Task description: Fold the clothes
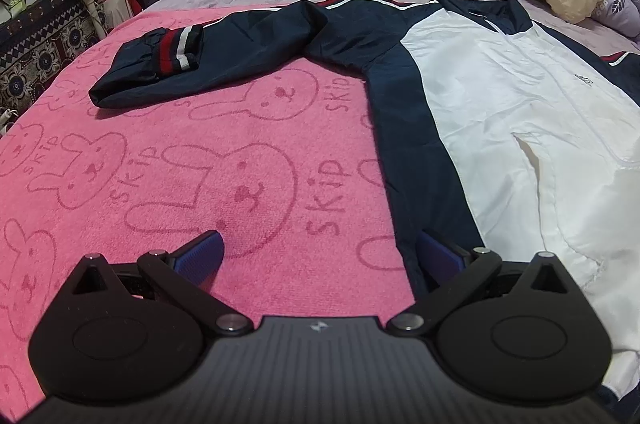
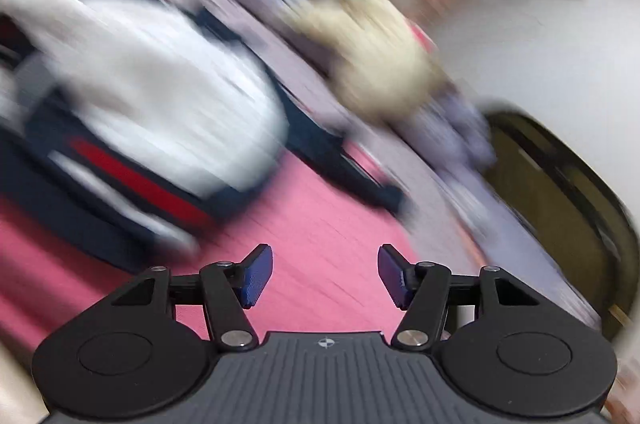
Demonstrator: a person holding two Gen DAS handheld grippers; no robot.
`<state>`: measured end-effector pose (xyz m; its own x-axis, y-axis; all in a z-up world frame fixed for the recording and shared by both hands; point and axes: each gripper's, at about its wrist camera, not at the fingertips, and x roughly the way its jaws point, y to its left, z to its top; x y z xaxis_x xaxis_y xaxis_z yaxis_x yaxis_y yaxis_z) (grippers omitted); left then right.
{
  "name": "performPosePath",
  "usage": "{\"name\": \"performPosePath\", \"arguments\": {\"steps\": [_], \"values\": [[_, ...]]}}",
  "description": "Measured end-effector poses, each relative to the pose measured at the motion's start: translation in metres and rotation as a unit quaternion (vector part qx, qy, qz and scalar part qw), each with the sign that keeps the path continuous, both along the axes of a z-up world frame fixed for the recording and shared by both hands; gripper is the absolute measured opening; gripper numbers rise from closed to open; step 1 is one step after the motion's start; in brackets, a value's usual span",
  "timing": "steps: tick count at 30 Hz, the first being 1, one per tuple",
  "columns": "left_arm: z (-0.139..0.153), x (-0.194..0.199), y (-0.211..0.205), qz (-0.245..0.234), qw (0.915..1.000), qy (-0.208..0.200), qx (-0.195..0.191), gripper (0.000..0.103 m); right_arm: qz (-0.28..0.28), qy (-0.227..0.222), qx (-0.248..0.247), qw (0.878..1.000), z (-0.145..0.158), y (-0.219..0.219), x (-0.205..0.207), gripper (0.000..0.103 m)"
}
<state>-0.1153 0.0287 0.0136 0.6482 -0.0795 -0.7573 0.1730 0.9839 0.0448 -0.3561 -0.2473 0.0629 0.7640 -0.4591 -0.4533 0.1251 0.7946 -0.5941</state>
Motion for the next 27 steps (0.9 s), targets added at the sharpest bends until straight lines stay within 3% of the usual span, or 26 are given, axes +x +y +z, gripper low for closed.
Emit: {"name": "performPosePath", "arguments": {"steps": [4, 7, 9, 12, 16, 19, 20, 22, 24, 26, 27], "values": [[0.001, 0.0, 0.0, 0.002, 1.0, 0.003, 0.0, 0.103, 0.155, 0.01, 0.031, 0.987, -0.01, 0.077, 0.014, 0.062], [0.0, -0.001, 0.0, 0.002, 1.0, 0.002, -0.001, 0.103, 0.218, 0.027, 0.022, 0.975, -0.03, 0.115, 0.036, 0.061], [0.0, -0.002, 0.001, 0.003, 1.0, 0.0, -0.002, 0.103, 0.209, 0.032, -0.02, 0.977, -0.045, 0.127, 0.051, 0.059], [0.0, -0.003, 0.001, 0.002, 1.0, -0.002, -0.003, 0.103, 0.174, 0.027, -0.022, 0.984, -0.043, 0.118, 0.06, 0.049], [-0.001, -0.005, 0.001, 0.001, 1.0, -0.008, -0.004, 0.103, 0.085, -0.029, -0.055, 0.994, -0.033, 0.082, 0.059, 0.027], [-0.001, -0.005, 0.001, 0.0, 1.0, -0.009, -0.004, 0.103, 0.053, -0.076, -0.033, 0.995, -0.018, 0.061, 0.055, 0.026], [-0.001, -0.004, 0.001, 0.0, 1.0, -0.008, -0.004, 0.103, 0.06, -0.075, -0.024, 0.995, -0.015, 0.059, 0.051, 0.018], [0.002, -0.004, 0.001, 0.002, 1.0, -0.004, -0.002, 0.103, 0.094, -0.025, 0.002, 0.995, -0.016, 0.058, 0.045, 0.008], [0.007, -0.005, -0.001, 0.005, 1.0, 0.001, 0.002, 0.102, 0.127, 0.042, 0.033, 0.99, -0.021, 0.057, 0.035, 0.007], [0.021, -0.013, -0.008, 0.001, 0.9998, -0.018, 0.0, 0.101, 0.15, 0.152, 0.086, 0.973, -0.039, 0.053, 0.032, 0.007], [0.03, -0.019, -0.012, -0.007, 0.9994, -0.035, -0.002, 0.101, 0.167, 0.177, 0.101, 0.965, -0.037, 0.049, 0.029, 0.007]]}}
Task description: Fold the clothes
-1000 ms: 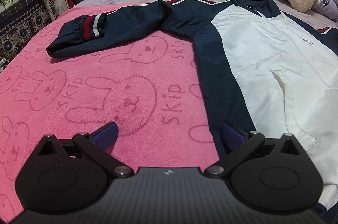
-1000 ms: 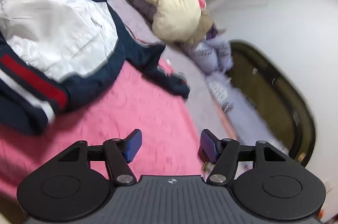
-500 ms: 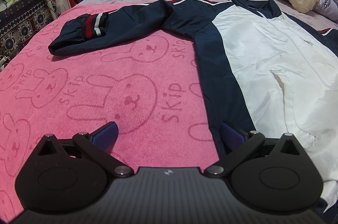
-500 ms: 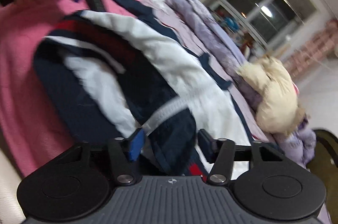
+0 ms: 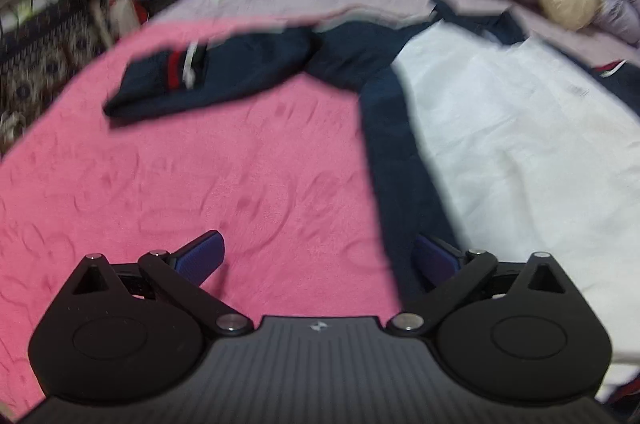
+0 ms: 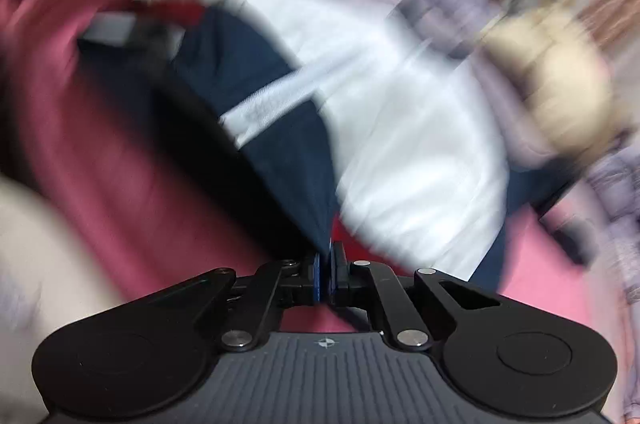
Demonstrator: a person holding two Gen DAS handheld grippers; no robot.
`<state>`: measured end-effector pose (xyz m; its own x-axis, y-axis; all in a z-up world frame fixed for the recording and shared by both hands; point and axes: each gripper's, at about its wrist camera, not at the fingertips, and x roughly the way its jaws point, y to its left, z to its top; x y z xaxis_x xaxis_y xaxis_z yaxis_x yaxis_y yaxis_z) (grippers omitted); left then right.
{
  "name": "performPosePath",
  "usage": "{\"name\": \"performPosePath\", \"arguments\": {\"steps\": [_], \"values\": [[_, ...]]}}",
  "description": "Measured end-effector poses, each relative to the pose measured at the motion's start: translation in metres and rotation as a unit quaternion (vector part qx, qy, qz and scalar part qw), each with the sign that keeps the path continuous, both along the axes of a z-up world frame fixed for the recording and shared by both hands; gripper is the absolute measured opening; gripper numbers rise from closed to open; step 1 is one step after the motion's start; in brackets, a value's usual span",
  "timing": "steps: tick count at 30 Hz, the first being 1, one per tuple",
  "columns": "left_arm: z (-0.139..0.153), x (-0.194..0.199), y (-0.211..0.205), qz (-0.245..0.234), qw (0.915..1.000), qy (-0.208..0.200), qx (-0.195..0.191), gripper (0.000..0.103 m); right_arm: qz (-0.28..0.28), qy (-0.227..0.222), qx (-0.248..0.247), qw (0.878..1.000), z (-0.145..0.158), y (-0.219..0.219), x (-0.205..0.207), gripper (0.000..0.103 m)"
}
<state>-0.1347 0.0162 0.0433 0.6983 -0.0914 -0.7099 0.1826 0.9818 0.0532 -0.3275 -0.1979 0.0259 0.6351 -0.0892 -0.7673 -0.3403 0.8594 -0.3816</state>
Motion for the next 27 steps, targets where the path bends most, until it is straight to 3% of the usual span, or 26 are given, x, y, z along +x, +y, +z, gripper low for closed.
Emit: {"name": "performPosePath", "arguments": {"steps": [3, 5, 6, 7, 9, 10, 12, 16, 18, 21, 24, 27], "values": [[0.03, -0.021, -0.025, -0.058, 0.9964, -0.056, -0.025, 0.102, 0.053, 0.078, 0.042, 0.995, 0.005, -0.011, -0.009, 0.008], [0.03, -0.028, -0.047, -0.112, 0.9924, -0.043, -0.03, 0.102, 0.073, 0.128, 0.084, 0.985, 0.013, -0.022, -0.013, 0.012], [0.024, -0.032, -0.059, -0.141, 0.9894, -0.028, -0.023, 0.102, 0.073, 0.116, 0.094, 0.986, 0.024, -0.027, -0.017, 0.013], [0.017, -0.037, -0.071, -0.17, 0.9852, -0.013, -0.015, 0.102, 0.073, 0.104, 0.104, 0.986, 0.035, -0.033, -0.021, 0.021], [0.004, -0.046, -0.085, -0.206, 0.9786, 0.007, -0.001, 0.102, 0.067, 0.062, 0.137, 0.986, 0.06, -0.047, -0.024, 0.042], [-0.004, -0.05, -0.087, -0.211, 0.9775, 0.011, 0.007, 0.102, 0.052, 0.033, 0.158, 0.986, 0.072, -0.053, -0.019, 0.059], [-0.018, -0.06, -0.091, -0.221, 0.9749, 0.019, 0.023, 0.102, 0.037, -0.016, 0.179, 0.983, 0.088, -0.054, -0.011, 0.061], [0.004, -0.03, -0.054, -0.137, 0.9884, 0.036, -0.055, 0.102, 0.142, -0.041, 0.125, 0.981, 0.076, 0.0, -0.006, 0.061], [0.013, -0.011, -0.038, -0.102, 0.9917, 0.034, -0.07, 0.102, 0.183, -0.054, 0.102, 0.976, 0.063, 0.032, -0.01, 0.061], [0.011, 0.006, -0.031, -0.083, 0.9941, 0.042, -0.056, 0.102, 0.225, -0.007, 0.173, 0.959, 0.045, 0.071, -0.012, 0.059], [-0.002, 0.013, -0.036, -0.078, 0.995, 0.056, -0.027, 0.102, 0.192, 0.021, 0.228, 0.954, 0.032, 0.089, 0.007, 0.059], [-0.02, 0.011, -0.038, -0.075, 0.9946, 0.07, -0.012, 0.102, 0.1, 0.038, 0.28, 0.954, 0.024, 0.067, 0.024, 0.058]]}}
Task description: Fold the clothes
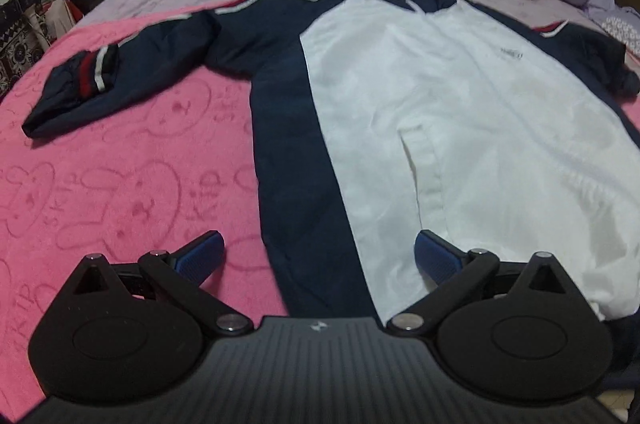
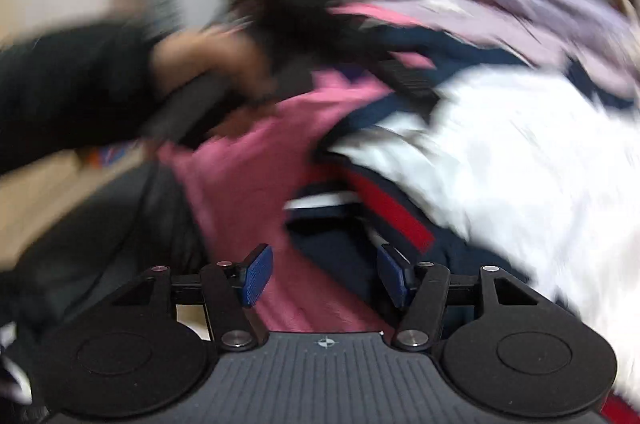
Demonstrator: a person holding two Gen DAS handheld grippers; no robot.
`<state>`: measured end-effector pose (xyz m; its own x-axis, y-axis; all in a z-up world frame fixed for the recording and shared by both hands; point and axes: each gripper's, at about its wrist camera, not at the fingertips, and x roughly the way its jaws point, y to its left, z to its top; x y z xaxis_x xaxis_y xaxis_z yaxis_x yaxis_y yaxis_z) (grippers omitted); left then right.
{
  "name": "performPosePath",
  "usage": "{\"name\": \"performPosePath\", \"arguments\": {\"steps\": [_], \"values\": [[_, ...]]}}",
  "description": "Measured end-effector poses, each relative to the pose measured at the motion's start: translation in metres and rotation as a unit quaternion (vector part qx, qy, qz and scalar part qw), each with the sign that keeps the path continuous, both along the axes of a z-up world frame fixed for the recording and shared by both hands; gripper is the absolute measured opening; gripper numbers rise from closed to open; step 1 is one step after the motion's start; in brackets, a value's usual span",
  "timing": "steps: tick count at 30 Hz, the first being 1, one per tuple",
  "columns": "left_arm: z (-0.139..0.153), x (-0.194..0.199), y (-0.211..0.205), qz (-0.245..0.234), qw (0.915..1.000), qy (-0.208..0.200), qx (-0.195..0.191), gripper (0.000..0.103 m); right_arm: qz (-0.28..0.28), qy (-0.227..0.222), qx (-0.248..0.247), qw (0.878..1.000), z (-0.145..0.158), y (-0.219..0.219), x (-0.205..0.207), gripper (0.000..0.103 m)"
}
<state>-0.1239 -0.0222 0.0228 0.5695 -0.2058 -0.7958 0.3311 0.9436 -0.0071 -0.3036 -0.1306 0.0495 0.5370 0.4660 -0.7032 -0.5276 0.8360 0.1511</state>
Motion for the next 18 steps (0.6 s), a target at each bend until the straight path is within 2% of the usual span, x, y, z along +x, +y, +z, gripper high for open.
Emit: {"name": "performPosePath", "arguments": {"steps": [4, 5, 9, 10, 11, 12, 13, 14, 15, 17, 18], "values": [[-0.009, -0.006, 0.0, 0.005, 0.9999, -0.006, -0.008, 0.103, -0.085, 0.028, -0.007, 0.996, 0.001, -0.047, -0.007, 0.06], [-0.009, -0.007, -0.002, 0.002, 1.0, -0.008, -0.004, 0.103, -0.11, 0.023, -0.016, 0.994, 0.001, -0.054, -0.011, 0.06], [-0.008, -0.006, -0.007, -0.007, 1.0, -0.007, 0.001, 0.103, -0.207, -0.056, -0.055, 0.975, -0.002, -0.053, -0.013, 0.058], [-0.007, -0.005, -0.006, -0.007, 1.0, -0.006, -0.001, 0.103, -0.21, -0.077, -0.07, 0.972, -0.001, -0.047, -0.014, 0.059], [-0.008, -0.005, -0.005, -0.008, 0.9999, -0.006, -0.002, 0.103, -0.191, -0.083, -0.064, 0.976, 0.002, -0.042, -0.017, 0.06], [-0.008, -0.005, -0.005, -0.008, 0.9999, -0.007, -0.003, 0.103, -0.142, -0.058, -0.011, 0.988, 0.005, -0.041, -0.017, 0.06], [-0.009, -0.005, -0.005, -0.009, 0.9999, -0.009, -0.003, 0.103, -0.095, -0.033, 0.041, 0.994, 0.008, -0.04, -0.018, 0.059], [-0.009, -0.006, -0.005, -0.009, 0.9999, -0.01, -0.003, 0.103, -0.061, -0.006, 0.091, 0.994, 0.009, -0.041, -0.018, 0.06], [-0.009, -0.006, -0.005, -0.009, 0.9999, -0.011, -0.003, 0.103, -0.046, 0.014, 0.116, 0.992, 0.008, -0.038, -0.018, 0.061], [-0.01, -0.007, -0.004, -0.009, 0.9999, -0.012, -0.003, 0.103, -0.062, 0.018, 0.088, 0.994, 0.002, -0.03, -0.016, 0.063], [-0.01, -0.008, -0.004, -0.01, 0.9999, -0.012, -0.003, 0.103, -0.088, 0.01, 0.066, 0.994, -0.002, -0.029, -0.014, 0.063]]}}
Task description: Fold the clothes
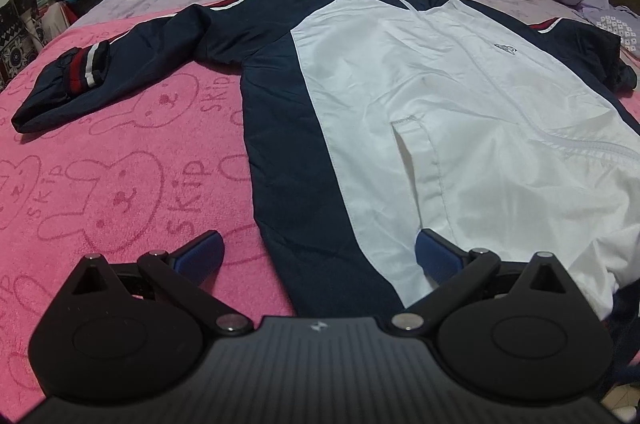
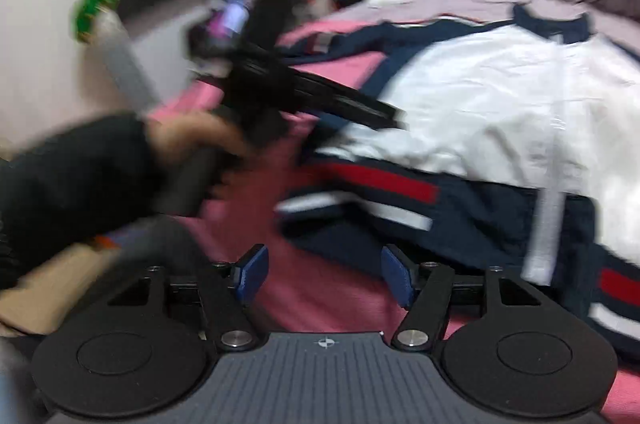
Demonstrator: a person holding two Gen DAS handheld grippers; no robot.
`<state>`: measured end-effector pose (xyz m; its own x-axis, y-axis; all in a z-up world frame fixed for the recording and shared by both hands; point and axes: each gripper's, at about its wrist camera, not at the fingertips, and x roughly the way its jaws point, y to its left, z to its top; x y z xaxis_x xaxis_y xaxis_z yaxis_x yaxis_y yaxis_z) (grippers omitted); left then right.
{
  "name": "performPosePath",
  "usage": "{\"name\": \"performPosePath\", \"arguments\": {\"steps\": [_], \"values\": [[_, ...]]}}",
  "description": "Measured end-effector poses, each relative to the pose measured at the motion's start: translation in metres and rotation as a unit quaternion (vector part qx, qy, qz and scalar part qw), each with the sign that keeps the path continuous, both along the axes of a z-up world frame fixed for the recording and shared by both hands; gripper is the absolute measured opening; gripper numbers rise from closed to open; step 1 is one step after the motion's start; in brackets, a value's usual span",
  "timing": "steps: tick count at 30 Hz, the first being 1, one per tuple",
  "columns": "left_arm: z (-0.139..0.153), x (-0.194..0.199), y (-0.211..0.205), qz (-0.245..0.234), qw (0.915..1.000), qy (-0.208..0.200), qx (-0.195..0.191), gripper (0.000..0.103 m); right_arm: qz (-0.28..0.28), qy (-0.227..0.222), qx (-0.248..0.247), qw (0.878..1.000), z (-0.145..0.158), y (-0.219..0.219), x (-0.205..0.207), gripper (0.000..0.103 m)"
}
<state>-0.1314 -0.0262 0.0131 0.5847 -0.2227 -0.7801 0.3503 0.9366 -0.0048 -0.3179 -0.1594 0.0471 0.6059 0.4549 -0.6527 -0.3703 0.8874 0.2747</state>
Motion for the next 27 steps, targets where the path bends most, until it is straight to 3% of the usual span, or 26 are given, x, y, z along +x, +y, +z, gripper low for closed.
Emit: {"name": "performPosePath", "arguments": {"steps": [2, 4, 6, 8, 11, 14, 17, 19, 23, 25, 27], "values": [[0.0, -0.001, 0.001, -0.002, 1.0, -0.001, -0.002, 0.103, -0.067, 0.0, 0.0, 0.998, -0.007, -0.015, 0.006, 0.063], [-0.001, -0.001, 0.001, -0.002, 1.0, -0.003, -0.002, 0.103, -0.127, -0.015, 0.032, 0.991, -0.011, -0.037, 0.004, 0.063], [-0.001, -0.002, 0.001, -0.001, 1.0, -0.004, -0.001, 0.103, -0.142, -0.022, 0.071, 0.987, -0.014, -0.043, 0.01, 0.069], [0.0, -0.001, 0.002, -0.002, 1.0, -0.002, -0.001, 0.103, -0.111, -0.006, 0.114, 0.987, -0.018, -0.037, 0.02, 0.07], [0.001, -0.001, 0.006, -0.005, 1.0, 0.004, -0.005, 0.103, -0.002, 0.042, 0.153, 0.987, -0.016, -0.021, 0.027, 0.073], [0.001, -0.001, 0.007, -0.009, 0.9999, 0.005, -0.006, 0.103, 0.087, 0.094, 0.172, 0.977, -0.014, -0.013, 0.025, 0.072], [0.0, -0.002, 0.004, -0.006, 1.0, 0.002, -0.001, 0.103, 0.029, 0.075, 0.135, 0.988, -0.017, -0.023, 0.011, 0.071], [0.0, -0.002, 0.003, -0.005, 1.0, 0.002, 0.001, 0.103, -0.004, 0.032, 0.1, 0.994, -0.015, -0.029, 0.002, 0.068], [0.001, 0.0, 0.004, -0.008, 0.9999, 0.007, 0.001, 0.103, -0.011, -0.051, 0.043, 0.998, -0.001, -0.011, -0.002, 0.069], [0.001, 0.0, 0.004, -0.008, 0.9999, 0.007, 0.001, 0.103, -0.027, -0.061, 0.022, 0.998, -0.003, -0.006, 0.002, 0.07], [0.001, 0.0, 0.004, -0.008, 1.0, 0.006, 0.0, 0.103, -0.04, -0.04, 0.02, 0.998, -0.007, -0.005, 0.009, 0.07]]}}
